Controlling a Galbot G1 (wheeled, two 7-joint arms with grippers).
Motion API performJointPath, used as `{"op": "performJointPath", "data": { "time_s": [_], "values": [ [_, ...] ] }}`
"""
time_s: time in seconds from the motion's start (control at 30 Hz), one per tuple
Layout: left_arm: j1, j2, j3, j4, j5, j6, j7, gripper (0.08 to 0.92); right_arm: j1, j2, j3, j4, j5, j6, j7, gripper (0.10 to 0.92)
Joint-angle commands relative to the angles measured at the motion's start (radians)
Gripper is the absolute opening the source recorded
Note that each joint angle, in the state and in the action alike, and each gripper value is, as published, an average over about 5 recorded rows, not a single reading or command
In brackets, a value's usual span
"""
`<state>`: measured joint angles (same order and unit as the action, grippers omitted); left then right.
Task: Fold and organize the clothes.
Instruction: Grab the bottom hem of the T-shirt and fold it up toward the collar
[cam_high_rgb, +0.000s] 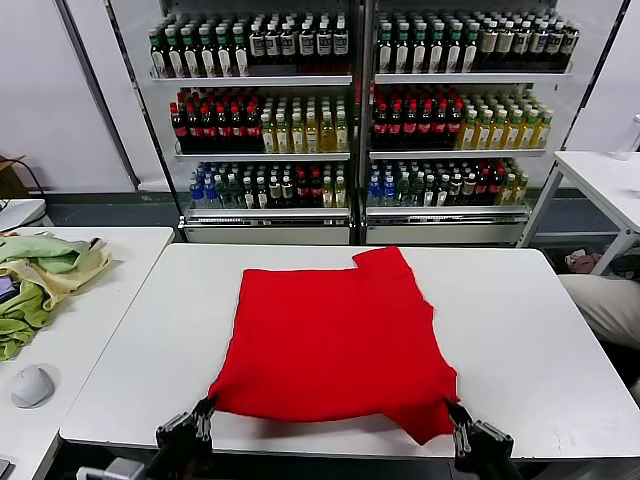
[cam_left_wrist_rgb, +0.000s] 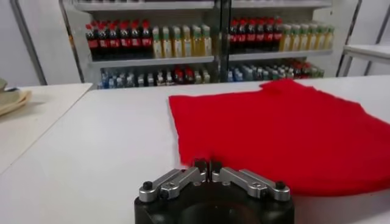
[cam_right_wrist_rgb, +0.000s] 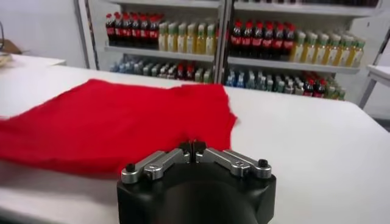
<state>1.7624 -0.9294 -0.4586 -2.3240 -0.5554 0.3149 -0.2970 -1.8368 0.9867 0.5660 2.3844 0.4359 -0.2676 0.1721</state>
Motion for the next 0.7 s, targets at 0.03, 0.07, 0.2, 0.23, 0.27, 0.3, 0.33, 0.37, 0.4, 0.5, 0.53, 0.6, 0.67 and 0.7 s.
{"op": "performJointPath", "data": {
  "time_s": [0.03,0.07,0.2,0.23,0.27,0.3,0.33,0.37,0.4,0.5,0.53,0.6,0.67,0.7],
  "values": [
    [-0.291,-0.006,0.048,0.15,-0.076,0.009,0.067,0.094,0.189,-0.006,-0.04,-0.055,0.02,-0.035,0.016,0.12],
    [-0.323,-0.009,0.059,0.173,-0.083,0.015,0.073,0.094,0.217,-0.006,-0.052,-0.073,0.021,-0.042,0.02,0.12],
    [-0.406,-0.019,0.085,0.255,-0.098,0.025,0.093,0.094,0.286,-0.003,-0.08,-0.135,0.012,-0.06,0.027,0.12],
    [-0.414,-0.022,0.088,0.268,-0.099,0.025,0.098,0.094,0.3,-0.002,-0.084,-0.152,0.006,-0.061,0.027,0.12],
    [-0.419,-0.025,0.089,0.279,-0.098,0.026,0.104,0.094,0.313,-0.001,-0.088,-0.169,0.0,-0.061,0.026,0.12],
    [-0.421,-0.027,0.09,0.285,-0.098,0.027,0.11,0.094,0.324,0.0,-0.091,-0.183,-0.003,-0.061,0.026,0.12],
    [-0.423,-0.03,0.092,0.292,-0.098,0.028,0.115,0.094,0.337,0.001,-0.096,-0.195,-0.004,-0.062,0.026,0.12],
    [-0.426,-0.033,0.095,0.301,-0.098,0.029,0.12,0.094,0.351,0.001,-0.101,-0.207,-0.003,-0.063,0.027,0.12],
    [-0.432,-0.036,0.098,0.313,-0.097,0.029,0.126,0.094,0.364,0.002,-0.107,-0.216,-0.003,-0.066,0.027,0.12],
    [-0.458,-0.042,0.111,0.35,-0.097,0.031,0.143,0.094,0.401,0.004,-0.127,-0.244,-0.004,-0.072,0.027,0.12],
    [-0.467,-0.043,0.113,0.361,-0.096,0.033,0.15,0.094,0.41,0.006,-0.134,-0.253,-0.004,-0.073,0.028,0.12],
    [-0.484,-0.043,0.115,0.379,-0.096,0.039,0.161,0.094,0.425,0.009,-0.147,-0.271,-0.006,-0.074,0.028,0.12],
    [-0.5,-0.043,0.118,0.394,-0.095,0.044,0.171,0.094,0.438,0.014,-0.16,-0.286,-0.008,-0.074,0.029,0.12],
    [-0.506,-0.043,0.121,0.399,-0.094,0.045,0.175,0.094,0.444,0.017,-0.166,-0.292,-0.01,-0.074,0.03,0.12]
  ]
}}
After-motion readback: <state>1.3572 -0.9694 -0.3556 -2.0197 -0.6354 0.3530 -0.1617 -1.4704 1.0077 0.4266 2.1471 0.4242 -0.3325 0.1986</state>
